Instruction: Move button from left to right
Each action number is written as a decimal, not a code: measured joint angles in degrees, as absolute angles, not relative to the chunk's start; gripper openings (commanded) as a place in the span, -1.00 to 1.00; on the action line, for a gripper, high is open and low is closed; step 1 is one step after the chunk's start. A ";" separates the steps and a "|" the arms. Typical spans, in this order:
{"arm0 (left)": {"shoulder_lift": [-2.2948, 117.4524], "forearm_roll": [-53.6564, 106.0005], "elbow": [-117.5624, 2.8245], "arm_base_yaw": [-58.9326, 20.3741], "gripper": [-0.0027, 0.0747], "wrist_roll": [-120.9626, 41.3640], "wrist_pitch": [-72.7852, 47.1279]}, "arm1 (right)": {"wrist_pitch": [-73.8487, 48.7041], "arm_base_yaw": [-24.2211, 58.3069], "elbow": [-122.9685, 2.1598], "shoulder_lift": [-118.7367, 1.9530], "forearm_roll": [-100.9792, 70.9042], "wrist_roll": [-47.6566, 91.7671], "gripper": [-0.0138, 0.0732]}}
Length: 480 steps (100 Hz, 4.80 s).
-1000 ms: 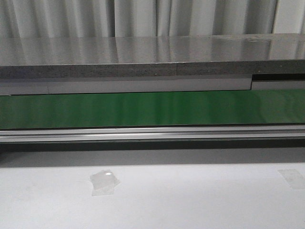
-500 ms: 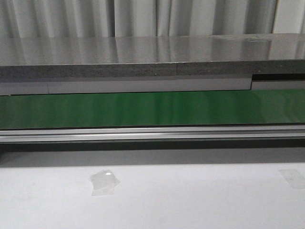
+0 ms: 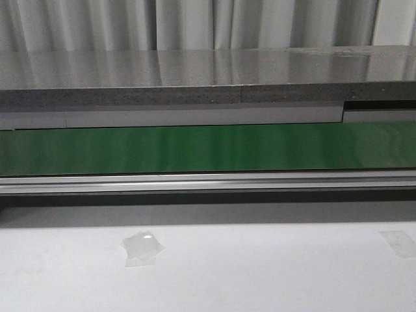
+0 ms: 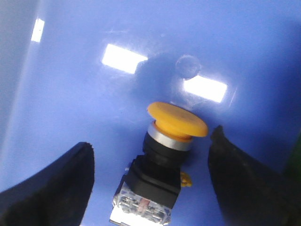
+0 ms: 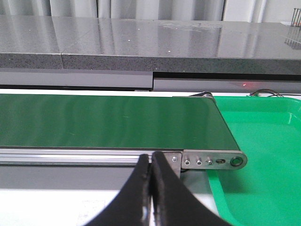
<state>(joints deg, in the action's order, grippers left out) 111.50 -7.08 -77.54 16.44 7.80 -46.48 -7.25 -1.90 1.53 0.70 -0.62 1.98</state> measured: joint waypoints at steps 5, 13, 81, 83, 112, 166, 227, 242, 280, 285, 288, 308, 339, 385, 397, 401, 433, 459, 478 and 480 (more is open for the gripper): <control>111.50 -6.93 -77.54 16.53 0.35 7.58 -46.48 | -7.25 -1.90 1.53 0.70 -0.62 1.98 -0.83; 111.50 -6.82 -77.54 16.53 0.35 7.20 -46.48 | -7.25 -1.90 1.53 0.70 -0.62 1.98 -0.83; 115.75 -6.12 -78.10 16.70 -0.72 5.76 -47.24 | -7.25 -1.90 1.53 0.70 -0.62 1.98 -0.83; 115.75 -6.12 -78.10 16.70 -0.80 5.76 -47.24 | -7.25 -1.90 1.53 0.70 -0.62 1.98 -0.83; 115.02 -7.32 -78.10 16.70 -0.98 5.65 -47.58 | -7.25 -1.90 1.53 0.70 -0.62 1.98 -0.83; 101.18 -6.63 -77.99 16.70 -0.98 3.06 -51.61 | -7.25 -1.90 1.53 0.70 -0.62 1.98 -0.83; 99.67 3.48 -77.99 11.12 -0.98 -5.98 -53.51 | -7.25 -1.90 1.53 0.70 -0.62 1.98 -0.83; 99.67 3.73 -77.99 9.60 -0.98 -6.25 -52.96 | -7.25 -1.90 1.53 0.70 -0.62 1.98 -0.83; 102.55 3.73 -77.99 6.58 -0.98 -6.34 -51.99 | -7.25 -1.90 1.53 0.70 -0.62 1.98 -0.83; 103.12 3.73 -77.99 6.31 -0.98 -6.34 -51.99 | -7.25 -1.90 1.53 0.70 -0.62 1.98 -0.83; 103.46 3.73 -77.99 6.31 -0.98 -6.34 -51.99 | -7.25 -1.90 1.53 0.70 -0.62 1.98 -0.83; 103.71 4.45 -77.99 5.89 -0.61 -6.34 -51.88 | -7.25 -1.90 1.53 0.70 -0.62 1.98 -0.83; 103.88 3.69 -77.99 5.89 0.65 -6.34 -51.88 | -7.25 -1.90 1.53 0.70 -0.62 1.98 -0.83; 97.19 3.56 -77.99 5.89 0.64 -6.34 -51.63 | -7.25 -1.90 1.53 0.70 -0.62 1.98 -0.83; 91.90 3.56 -76.95 5.89 0.64 -6.34 -50.42 | -7.25 -1.90 1.53 0.70 -0.62 1.98 -0.83; 89.87 3.56 -76.19 5.89 0.64 -6.34 -49.72 | -7.25 -1.90 1.53 0.70 -0.62 1.98 -0.83; 71.93 3.67 -60.46 5.89 0.64 -6.34 -34.58 | -7.25 -1.90 1.53 0.70 -0.62 1.98 -0.83; 56.57 6.06 -42.14 5.89 0.64 -6.34 -16.05 | -7.25 -1.90 1.53 0.70 -0.62 1.98 -0.83; 44.69 7.27 -29.67 5.89 0.64 -6.34 -2.42 | -7.25 -1.90 1.53 0.70 -0.62 1.98 -0.83; 43.32 7.42 -28.51 5.89 0.64 -6.34 -1.18 | -7.25 -1.90 1.53 0.70 -0.62 1.98 -0.83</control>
<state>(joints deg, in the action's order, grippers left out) 43.32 7.42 -28.51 5.89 -6.34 -1.18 -7.25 -1.90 1.53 0.70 -0.62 1.98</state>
